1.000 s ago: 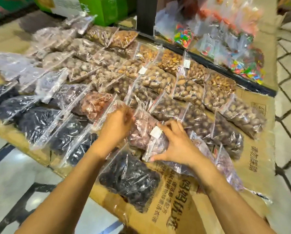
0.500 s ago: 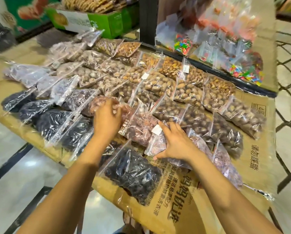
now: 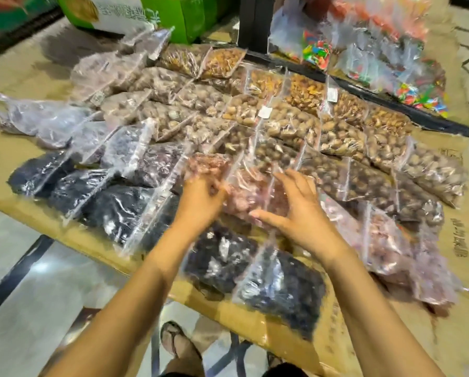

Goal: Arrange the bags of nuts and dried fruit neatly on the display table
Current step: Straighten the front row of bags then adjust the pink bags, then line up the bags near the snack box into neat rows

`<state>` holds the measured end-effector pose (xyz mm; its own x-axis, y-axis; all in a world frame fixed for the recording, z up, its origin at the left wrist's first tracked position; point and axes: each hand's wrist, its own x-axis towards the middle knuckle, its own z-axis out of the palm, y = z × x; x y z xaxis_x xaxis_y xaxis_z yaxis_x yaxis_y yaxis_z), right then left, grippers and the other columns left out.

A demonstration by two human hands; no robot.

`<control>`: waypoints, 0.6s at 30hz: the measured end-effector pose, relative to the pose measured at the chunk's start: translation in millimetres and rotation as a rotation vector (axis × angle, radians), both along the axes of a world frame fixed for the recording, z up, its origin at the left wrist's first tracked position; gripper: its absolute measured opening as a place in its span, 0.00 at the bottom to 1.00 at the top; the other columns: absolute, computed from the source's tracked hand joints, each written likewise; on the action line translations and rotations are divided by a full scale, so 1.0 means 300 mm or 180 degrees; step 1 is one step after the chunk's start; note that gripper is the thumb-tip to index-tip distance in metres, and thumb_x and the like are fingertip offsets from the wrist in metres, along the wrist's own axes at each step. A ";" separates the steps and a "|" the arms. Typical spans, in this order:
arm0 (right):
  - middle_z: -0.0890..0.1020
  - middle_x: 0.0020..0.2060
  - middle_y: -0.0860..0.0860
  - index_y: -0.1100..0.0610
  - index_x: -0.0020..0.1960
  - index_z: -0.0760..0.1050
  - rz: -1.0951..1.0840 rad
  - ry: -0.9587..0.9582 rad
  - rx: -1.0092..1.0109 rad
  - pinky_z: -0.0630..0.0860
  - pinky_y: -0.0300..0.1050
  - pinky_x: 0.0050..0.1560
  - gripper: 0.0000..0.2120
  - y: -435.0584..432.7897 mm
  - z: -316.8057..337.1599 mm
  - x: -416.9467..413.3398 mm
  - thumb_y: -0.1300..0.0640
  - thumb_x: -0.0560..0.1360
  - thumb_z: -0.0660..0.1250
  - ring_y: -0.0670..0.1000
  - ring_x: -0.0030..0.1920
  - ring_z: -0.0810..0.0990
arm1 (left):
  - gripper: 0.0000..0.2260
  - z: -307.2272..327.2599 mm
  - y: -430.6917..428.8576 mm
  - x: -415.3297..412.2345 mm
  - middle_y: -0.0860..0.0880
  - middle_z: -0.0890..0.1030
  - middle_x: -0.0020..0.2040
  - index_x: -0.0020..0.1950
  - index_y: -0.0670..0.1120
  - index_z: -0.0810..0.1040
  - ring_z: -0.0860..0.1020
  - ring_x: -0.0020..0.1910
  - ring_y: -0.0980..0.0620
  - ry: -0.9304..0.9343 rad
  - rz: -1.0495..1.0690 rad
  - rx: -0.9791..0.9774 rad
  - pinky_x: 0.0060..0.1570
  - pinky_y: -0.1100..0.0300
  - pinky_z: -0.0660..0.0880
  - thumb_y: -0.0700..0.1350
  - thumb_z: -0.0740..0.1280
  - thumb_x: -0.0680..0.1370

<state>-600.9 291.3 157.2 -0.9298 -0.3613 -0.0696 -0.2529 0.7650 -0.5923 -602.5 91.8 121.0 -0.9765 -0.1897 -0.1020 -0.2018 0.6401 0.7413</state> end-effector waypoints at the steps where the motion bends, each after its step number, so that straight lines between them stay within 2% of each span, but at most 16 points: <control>1: 0.59 0.73 0.52 0.52 0.74 0.58 -0.0082 0.0111 0.0054 0.52 0.49 0.72 0.45 -0.061 -0.004 0.002 0.28 0.64 0.59 0.51 0.73 0.51 | 0.06 -0.008 -0.035 0.005 0.42 0.83 0.38 0.40 0.42 0.79 0.81 0.38 0.43 -0.0096 -0.0131 0.0108 0.40 0.52 0.76 0.43 0.68 0.76; 3: 0.62 0.71 0.56 0.54 0.72 0.61 -0.0202 0.0282 0.0144 0.55 0.53 0.73 0.44 -0.180 -0.014 0.002 0.28 0.66 0.58 0.54 0.72 0.54 | 0.04 -0.002 -0.118 0.033 0.44 0.83 0.41 0.46 0.46 0.80 0.81 0.42 0.42 -0.0005 -0.0188 0.0323 0.44 0.51 0.77 0.45 0.68 0.75; 5: 0.64 0.69 0.56 0.55 0.71 0.63 -0.0234 0.0306 0.0144 0.56 0.54 0.73 0.40 -0.328 -0.028 -0.005 0.31 0.68 0.60 0.56 0.71 0.56 | 0.05 0.033 -0.257 0.063 0.49 0.83 0.41 0.46 0.51 0.78 0.81 0.43 0.48 0.0472 0.0055 0.0515 0.45 0.54 0.77 0.50 0.67 0.74; 8: 0.66 0.68 0.56 0.57 0.71 0.63 -0.0121 0.0430 0.0160 0.58 0.53 0.72 0.36 -0.560 -0.038 -0.016 0.35 0.71 0.63 0.57 0.70 0.59 | 0.06 0.068 -0.511 0.086 0.53 0.81 0.46 0.52 0.50 0.77 0.80 0.45 0.54 0.1056 0.0402 0.0381 0.46 0.58 0.77 0.49 0.66 0.77; 12: 0.68 0.66 0.58 0.59 0.71 0.62 0.0047 0.0384 0.0245 0.59 0.50 0.69 0.36 -0.807 -0.028 -0.045 0.38 0.72 0.64 0.58 0.68 0.60 | 0.14 0.032 -0.815 0.052 0.45 0.78 0.56 0.61 0.47 0.74 0.76 0.56 0.45 0.1041 0.0548 -0.0209 0.56 0.47 0.74 0.50 0.66 0.77; 18: 0.67 0.65 0.61 0.61 0.72 0.60 0.0256 0.0475 0.0313 0.58 0.51 0.70 0.34 -1.074 -0.006 -0.175 0.43 0.74 0.65 0.60 0.68 0.60 | 0.17 0.009 -1.134 -0.069 0.43 0.75 0.59 0.63 0.44 0.73 0.72 0.60 0.43 0.1291 0.0841 -0.0475 0.60 0.50 0.68 0.51 0.65 0.77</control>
